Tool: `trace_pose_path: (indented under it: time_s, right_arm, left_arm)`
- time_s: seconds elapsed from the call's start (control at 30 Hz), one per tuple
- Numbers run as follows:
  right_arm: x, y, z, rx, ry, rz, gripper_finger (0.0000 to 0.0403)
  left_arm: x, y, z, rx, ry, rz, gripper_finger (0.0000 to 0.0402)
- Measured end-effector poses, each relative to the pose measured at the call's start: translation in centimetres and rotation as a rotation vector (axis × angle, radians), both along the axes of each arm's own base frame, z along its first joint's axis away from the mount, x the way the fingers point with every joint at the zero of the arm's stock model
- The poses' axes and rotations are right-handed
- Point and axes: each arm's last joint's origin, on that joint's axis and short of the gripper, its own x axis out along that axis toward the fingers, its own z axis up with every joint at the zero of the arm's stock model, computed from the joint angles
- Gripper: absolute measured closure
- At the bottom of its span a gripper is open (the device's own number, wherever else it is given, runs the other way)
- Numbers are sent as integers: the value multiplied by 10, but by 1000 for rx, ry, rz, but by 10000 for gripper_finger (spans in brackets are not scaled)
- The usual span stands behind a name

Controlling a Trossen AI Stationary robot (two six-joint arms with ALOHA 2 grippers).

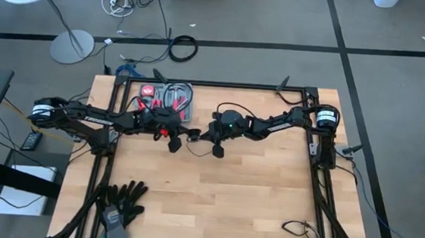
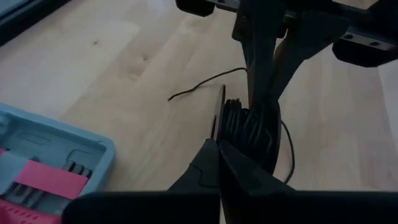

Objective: Coil cords
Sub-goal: Coil the black wire onto the spool

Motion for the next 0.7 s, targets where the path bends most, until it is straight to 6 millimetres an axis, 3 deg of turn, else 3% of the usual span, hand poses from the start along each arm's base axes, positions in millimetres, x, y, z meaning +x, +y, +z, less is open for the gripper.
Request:
trace_pose_path:
  time_s: [0.33, 0.7]
  right_arm:
    - [0, 2, 0, -10, -12, 51, 402]
    - [2, 2, 4, -22, -55, 53, 403]
  left_arm:
    - [0, -2, 0, -3, 4, -92, 395]
    - [1, -3, 1, -31, -15, -91, 352]
